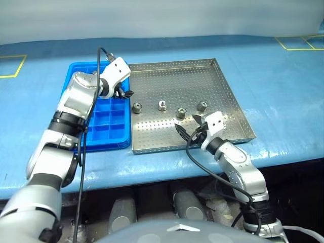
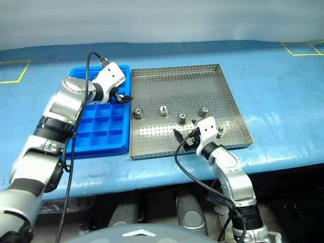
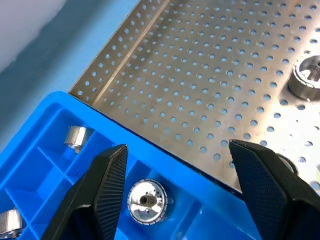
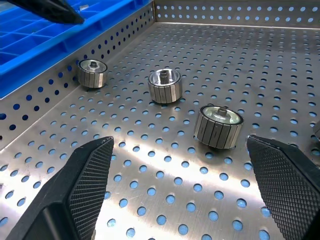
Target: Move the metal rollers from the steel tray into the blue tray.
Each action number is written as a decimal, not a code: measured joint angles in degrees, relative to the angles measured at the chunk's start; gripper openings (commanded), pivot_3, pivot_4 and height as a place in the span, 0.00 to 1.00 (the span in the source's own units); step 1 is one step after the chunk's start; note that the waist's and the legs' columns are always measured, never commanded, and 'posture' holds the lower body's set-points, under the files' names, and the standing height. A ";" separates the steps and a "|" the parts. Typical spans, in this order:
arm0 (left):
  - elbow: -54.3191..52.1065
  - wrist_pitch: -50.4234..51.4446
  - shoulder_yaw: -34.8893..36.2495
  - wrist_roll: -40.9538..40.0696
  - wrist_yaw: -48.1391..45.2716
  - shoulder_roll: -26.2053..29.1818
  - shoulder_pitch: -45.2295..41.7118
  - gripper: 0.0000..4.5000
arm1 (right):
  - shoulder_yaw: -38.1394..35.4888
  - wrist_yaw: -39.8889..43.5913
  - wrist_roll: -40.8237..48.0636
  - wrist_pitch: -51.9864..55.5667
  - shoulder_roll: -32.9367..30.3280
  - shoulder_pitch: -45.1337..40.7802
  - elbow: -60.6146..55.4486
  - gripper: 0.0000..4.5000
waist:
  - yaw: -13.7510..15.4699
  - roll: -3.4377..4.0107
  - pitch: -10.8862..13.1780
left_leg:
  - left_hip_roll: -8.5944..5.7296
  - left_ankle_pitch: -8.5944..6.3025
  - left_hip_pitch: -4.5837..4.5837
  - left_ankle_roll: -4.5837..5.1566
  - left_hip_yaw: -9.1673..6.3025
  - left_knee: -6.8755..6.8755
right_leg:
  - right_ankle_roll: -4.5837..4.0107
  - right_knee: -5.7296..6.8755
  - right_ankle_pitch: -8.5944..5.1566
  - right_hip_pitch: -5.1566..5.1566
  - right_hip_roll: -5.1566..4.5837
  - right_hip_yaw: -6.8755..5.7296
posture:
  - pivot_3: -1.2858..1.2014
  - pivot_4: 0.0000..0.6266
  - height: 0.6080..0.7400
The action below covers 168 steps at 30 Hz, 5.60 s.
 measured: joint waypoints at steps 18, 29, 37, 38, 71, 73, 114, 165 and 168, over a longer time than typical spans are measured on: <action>25.11 -17.01 -9.05 8.66 -19.10 -3.87 -11.68 0.79 | 0.13 0.16 0.43 0.02 0.65 2.14 -1.82 1.00 | -2.01 -0.02 0.01 | 0.01 -0.01 -0.05 0.02 -0.01 0.03 | -0.01 0.05 -0.01 -0.04 0.03 0.02 | 0.44 0.24 1.00; 33.66 -20.79 -12.55 15.07 -23.32 -7.13 -13.99 0.79 | 0.15 -0.07 0.40 0.17 0.74 2.30 -1.97 1.00 | -3.59 -0.02 0.01 | 0.02 -0.01 -0.04 0.02 -0.02 0.04 | 0.00 0.08 -0.01 -0.03 0.04 0.03 | 0.44 0.24 1.00; 40.38 -20.96 -14.57 19.69 -21.81 -10.06 -16.79 0.40 | 0.17 -0.93 0.21 0.16 0.89 2.46 -1.99 1.00 | -4.71 -0.03 0.02 | 0.03 -0.01 0.01 0.02 -0.04 0.06 | 0.00 0.20 -0.03 -0.03 0.07 0.05 | 0.44 0.24 1.00; 40.86 -20.94 -14.58 20.15 -21.93 -10.32 -17.10 0.40 | 0.17 -1.01 0.19 0.16 0.89 2.52 -2.01 1.00 | -4.74 -0.03 0.02 | 0.03 -0.01 0.01 0.02 -0.03 0.06 | 0.00 0.20 -0.03 -0.03 0.08 0.05 | 0.44 0.24 1.00; -57.32 -0.79 28.33 11.69 57.26 -35.59 46.02 0.40 | 7.72 8.12 -0.33 0.23 0.66 -10.41 7.55 1.00 | 6.33 -0.39 0.19 | -0.09 0.34 0.74 0.05 -0.19 0.28 | -0.42 0.79 -0.29 0.59 0.00 -0.01 | 0.60 0.24 1.00; -58.01 -0.11 28.22 12.87 60.52 -35.81 49.65 0.40 | 8.66 9.05 -0.33 0.26 0.71 -11.51 8.30 1.00 | 7.14 -0.43 0.21 | -0.10 0.34 0.83 0.05 -0.18 0.25 | -0.43 0.69 -0.30 0.72 -0.03 -0.01 | 0.61 0.24 1.00; -12.05 -10.17 2.93 -0.02 20.60 -16.57 15.10 0.82 | 3.53 0.76 -0.30 2.12 0.77 0.33 -1.65 1.00 | 2.37 -0.52 0.29 | -0.07 0.21 0.13 -0.04 -0.21 -0.17 | -0.36 -0.02 -0.25 0.21 0.03 -0.07 | 0.45 0.24 1.00; -15.04 -8.83 24.87 -2.44 51.79 -26.38 15.53 0.39 | 5.08 -0.62 -0.35 2.01 1.92 1.05 -0.96 1.00 | -4.24 -0.51 0.29 | -0.10 0.20 0.07 0.00 -0.32 -0.21 | 0.07 0.06 -0.03 0.12 0.03 0.05 | 0.49 0.24 1.00; -16.21 -7.68 28.24 2.18 64.12 -26.54 16.89 0.39 | 5.46 0.63 -0.37 2.05 1.42 0.19 0.07 1.00 | -2.97 -0.53 0.29 | -0.10 0.20 0.12 0.00 -0.33 -0.18 | 0.08 0.08 -0.02 0.18 0.04 0.04 | 0.49 0.24 1.00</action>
